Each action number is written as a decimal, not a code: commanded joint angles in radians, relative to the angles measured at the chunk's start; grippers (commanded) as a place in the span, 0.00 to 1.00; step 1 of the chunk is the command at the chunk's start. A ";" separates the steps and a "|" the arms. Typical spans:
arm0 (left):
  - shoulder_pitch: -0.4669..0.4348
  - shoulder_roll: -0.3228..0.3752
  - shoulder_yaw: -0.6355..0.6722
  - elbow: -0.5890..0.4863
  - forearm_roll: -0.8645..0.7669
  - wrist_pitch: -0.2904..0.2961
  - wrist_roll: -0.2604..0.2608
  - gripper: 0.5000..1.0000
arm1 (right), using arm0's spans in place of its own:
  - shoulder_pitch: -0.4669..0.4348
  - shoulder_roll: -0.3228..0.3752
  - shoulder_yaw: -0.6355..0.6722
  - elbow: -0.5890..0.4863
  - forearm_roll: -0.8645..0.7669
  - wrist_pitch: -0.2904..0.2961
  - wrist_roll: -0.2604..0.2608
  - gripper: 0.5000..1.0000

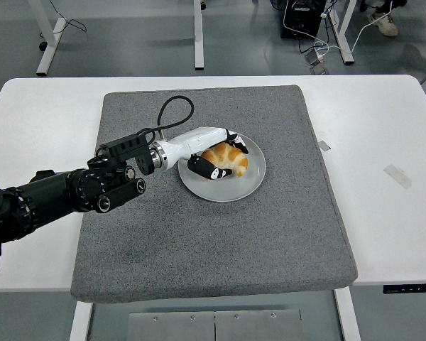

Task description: Place the bread on the plate

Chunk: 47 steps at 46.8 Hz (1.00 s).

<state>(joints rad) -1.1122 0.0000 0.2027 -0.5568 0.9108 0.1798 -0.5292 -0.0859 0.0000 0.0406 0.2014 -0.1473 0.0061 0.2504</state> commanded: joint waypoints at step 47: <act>-0.051 0.009 -0.120 -0.002 -0.332 0.015 0.000 0.95 | 0.000 0.000 -0.001 0.000 0.000 0.000 0.001 1.00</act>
<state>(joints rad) -1.1604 0.0064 0.1038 -0.5582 0.6129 0.1962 -0.5305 -0.0859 0.0000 0.0398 0.2013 -0.1473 0.0061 0.2514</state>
